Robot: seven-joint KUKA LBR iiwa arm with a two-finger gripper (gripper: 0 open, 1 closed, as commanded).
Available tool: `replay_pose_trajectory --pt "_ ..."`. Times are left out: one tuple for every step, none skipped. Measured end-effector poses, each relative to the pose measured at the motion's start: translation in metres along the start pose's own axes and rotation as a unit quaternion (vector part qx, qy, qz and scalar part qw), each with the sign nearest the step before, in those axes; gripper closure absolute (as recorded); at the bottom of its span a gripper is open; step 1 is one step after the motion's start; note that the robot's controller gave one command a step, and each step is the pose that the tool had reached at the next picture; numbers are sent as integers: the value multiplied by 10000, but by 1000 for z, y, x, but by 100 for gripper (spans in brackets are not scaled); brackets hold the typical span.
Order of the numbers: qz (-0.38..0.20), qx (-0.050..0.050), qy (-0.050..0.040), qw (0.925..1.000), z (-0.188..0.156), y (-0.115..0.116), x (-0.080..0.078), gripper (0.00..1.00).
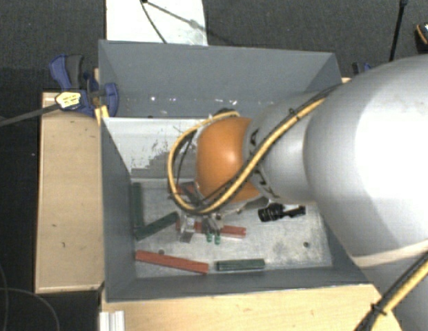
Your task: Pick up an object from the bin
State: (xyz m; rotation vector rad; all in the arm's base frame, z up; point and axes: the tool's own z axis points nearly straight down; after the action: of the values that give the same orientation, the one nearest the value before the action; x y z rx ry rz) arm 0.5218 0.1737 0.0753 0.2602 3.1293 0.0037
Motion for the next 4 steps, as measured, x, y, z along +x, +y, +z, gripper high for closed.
replay_pose_trajectory --pt "12 0 1 10000 0 0 0 0" --pt "26 -1 0 10000 0 0 0 100" --pt "14 -1 0 10000 0 0 0 0" --pt "27 -1 1 10000 0 0 0 100"
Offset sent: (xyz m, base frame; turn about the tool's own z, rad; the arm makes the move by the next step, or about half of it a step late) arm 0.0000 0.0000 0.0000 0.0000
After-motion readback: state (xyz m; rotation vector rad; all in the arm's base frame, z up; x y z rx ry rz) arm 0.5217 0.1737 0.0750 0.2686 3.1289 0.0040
